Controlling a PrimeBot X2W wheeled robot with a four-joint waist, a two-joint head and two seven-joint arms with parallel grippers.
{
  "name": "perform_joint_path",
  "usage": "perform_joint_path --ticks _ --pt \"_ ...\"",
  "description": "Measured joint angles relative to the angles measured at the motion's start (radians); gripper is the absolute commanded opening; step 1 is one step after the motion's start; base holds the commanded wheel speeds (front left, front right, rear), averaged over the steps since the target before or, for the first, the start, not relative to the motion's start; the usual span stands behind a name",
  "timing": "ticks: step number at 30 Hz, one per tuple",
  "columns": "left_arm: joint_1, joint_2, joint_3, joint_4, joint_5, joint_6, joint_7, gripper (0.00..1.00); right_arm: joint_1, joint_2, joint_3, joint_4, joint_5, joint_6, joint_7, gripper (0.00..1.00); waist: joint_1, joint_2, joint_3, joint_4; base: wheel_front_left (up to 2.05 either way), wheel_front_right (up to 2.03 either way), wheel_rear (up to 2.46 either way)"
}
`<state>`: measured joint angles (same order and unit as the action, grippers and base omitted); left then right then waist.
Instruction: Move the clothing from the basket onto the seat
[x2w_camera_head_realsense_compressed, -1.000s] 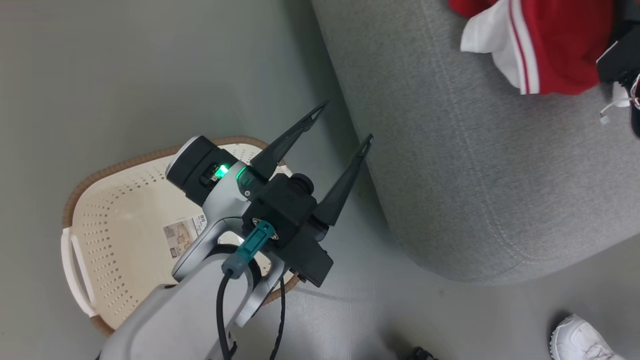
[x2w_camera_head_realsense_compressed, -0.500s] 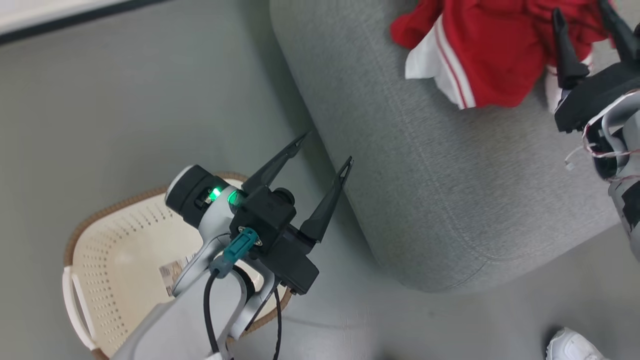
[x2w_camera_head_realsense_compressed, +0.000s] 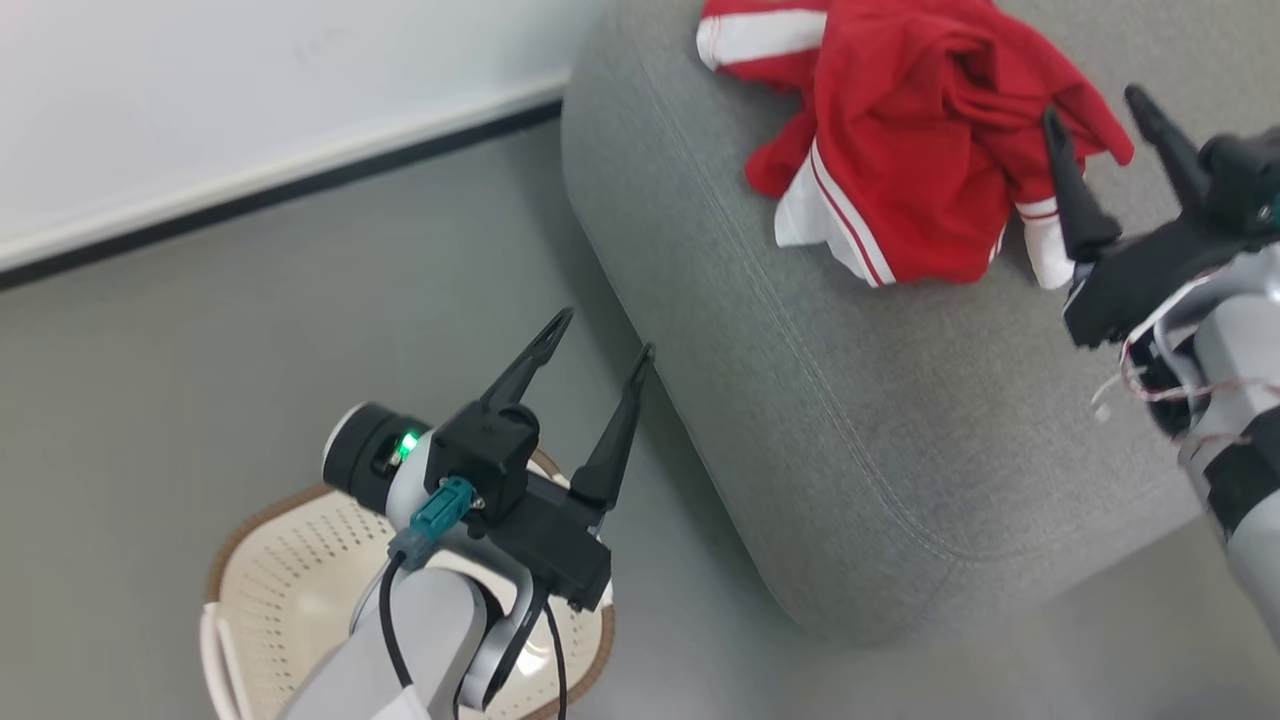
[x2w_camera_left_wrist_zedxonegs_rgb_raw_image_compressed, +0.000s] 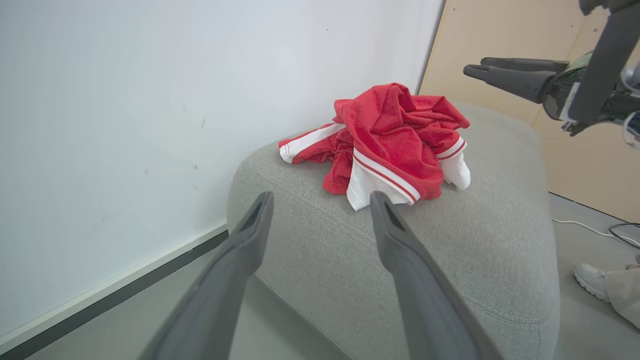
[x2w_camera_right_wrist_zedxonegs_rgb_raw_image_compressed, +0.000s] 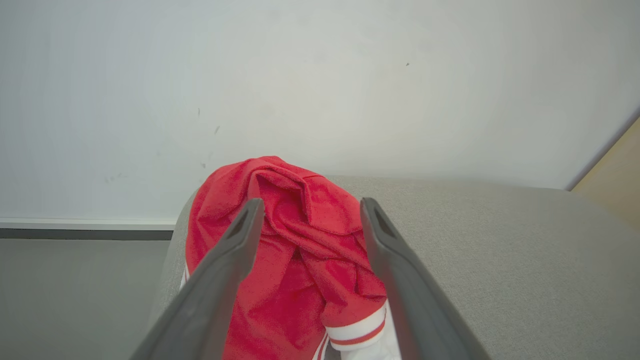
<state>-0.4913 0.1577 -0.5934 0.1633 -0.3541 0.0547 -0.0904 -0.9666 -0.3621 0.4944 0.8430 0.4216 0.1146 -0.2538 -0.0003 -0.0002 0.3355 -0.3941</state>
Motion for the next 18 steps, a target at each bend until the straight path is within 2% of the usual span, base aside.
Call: perform_joint_path --ticks 11,18 --pt "0.111 -0.025 0.041 0.046 -0.059 0.025 -0.053 1.0 0.206 0.008 -0.002 -0.117 0.002 -0.003 0.0 1.0 0.0 0.0 -0.125 0.102 0.0 0.0 0.0" --pt "0.176 0.001 0.086 0.07 -0.064 0.043 -0.071 1.0 0.341 0.025 -0.014 -0.213 0.011 -0.04 0.0 1.0 0.0001 0.0 -0.188 0.191 0.0 0.0 0.0"
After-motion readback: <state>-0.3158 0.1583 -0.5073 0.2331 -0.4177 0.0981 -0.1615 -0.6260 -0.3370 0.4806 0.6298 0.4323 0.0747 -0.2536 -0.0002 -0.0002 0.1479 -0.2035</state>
